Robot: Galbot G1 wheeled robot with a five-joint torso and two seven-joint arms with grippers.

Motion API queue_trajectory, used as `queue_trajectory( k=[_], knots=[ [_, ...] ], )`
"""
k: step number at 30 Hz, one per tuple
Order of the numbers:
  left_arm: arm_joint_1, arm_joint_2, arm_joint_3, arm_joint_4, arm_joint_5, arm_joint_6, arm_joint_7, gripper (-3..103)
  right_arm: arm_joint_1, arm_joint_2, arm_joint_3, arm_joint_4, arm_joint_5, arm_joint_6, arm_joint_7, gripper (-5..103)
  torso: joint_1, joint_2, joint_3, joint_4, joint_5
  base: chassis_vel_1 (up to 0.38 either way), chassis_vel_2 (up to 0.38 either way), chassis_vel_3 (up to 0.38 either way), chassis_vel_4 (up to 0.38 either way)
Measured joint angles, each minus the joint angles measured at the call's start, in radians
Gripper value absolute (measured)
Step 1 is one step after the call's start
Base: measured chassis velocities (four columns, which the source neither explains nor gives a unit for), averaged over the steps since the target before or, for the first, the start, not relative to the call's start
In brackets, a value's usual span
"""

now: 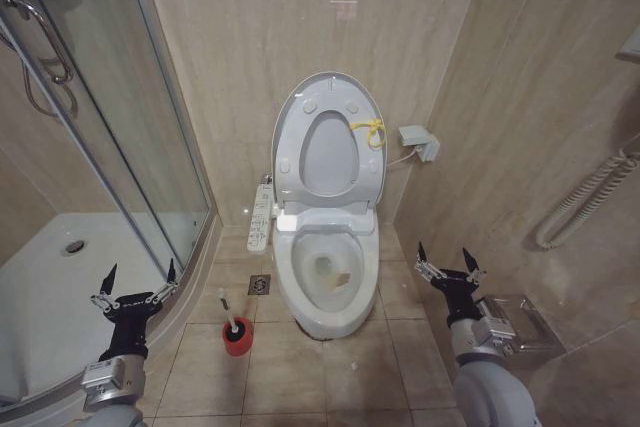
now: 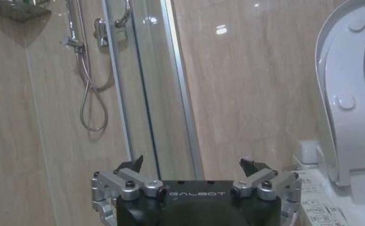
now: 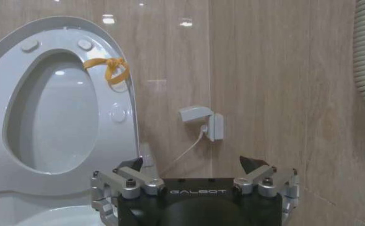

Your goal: Open the toilet lid, clean the toilet bowl with a toilet brush, close the toilet lid, and flush.

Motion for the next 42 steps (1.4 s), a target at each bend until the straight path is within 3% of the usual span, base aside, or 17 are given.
queue_trajectory(
  k=[16,20,22,23,26,29,35,42],
  knots=[
    [-0.003,-0.001,0.001,0.000,-0.002,0.004,0.003,100,0.000,0.000,0.000,0.000,0.000,0.000,0.000,100,0.000,0.000,0.000,0.0000,0.0000,0.000,0.000,0.000,0.000],
    [-0.042,-0.019,0.022,0.016,-0.033,0.066,0.052,100,0.000,0.000,0.000,0.000,0.000,0.000,0.000,100,0.000,0.000,0.000,0.0002,0.0002,0.000,0.000,0.000,0.000],
    [-0.105,-0.048,0.056,0.042,-0.084,0.165,0.132,100,0.000,0.000,0.000,0.000,0.000,0.000,0.000,100,0.000,0.000,0.000,-0.0002,0.0001,0.000,0.000,0.000,0.000],
    [-0.105,-0.048,0.056,0.042,-0.084,0.165,0.132,100,0.000,0.000,0.000,0.000,0.000,0.000,0.000,100,0.000,0.000,0.000,-0.0002,0.0001,0.000,0.000,0.000,0.000],
    [-0.181,-0.087,0.100,0.083,-0.119,0.252,0.216,100,0.000,0.000,0.000,0.000,0.000,0.000,0.000,100,0.000,0.000,0.000,-0.0001,0.0006,0.000,0.000,0.000,0.000],
    [-0.205,-0.106,0.122,0.104,-0.088,0.245,0.240,100,0.000,0.000,0.000,0.000,0.000,0.000,0.000,100,0.000,0.000,0.000,-0.0006,-0.0002,0.000,0.000,0.000,0.000],
    [-0.194,-0.102,0.122,0.097,-0.036,0.201,0.224,100,0.000,0.000,0.000,0.000,0.000,0.000,0.000,100,0.000,0.000,0.000,0.0002,-0.0001,0.000,0.000,0.000,0.000],
    [-0.162,-0.062,0.108,0.027,-0.035,0.109,0.134,100,0.000,0.000,0.000,0.000,0.000,0.000,0.000,100,0.000,0.000,0.000,-0.0001,0.0000,0.000,0.000,0.000,0.000]
  ],
)
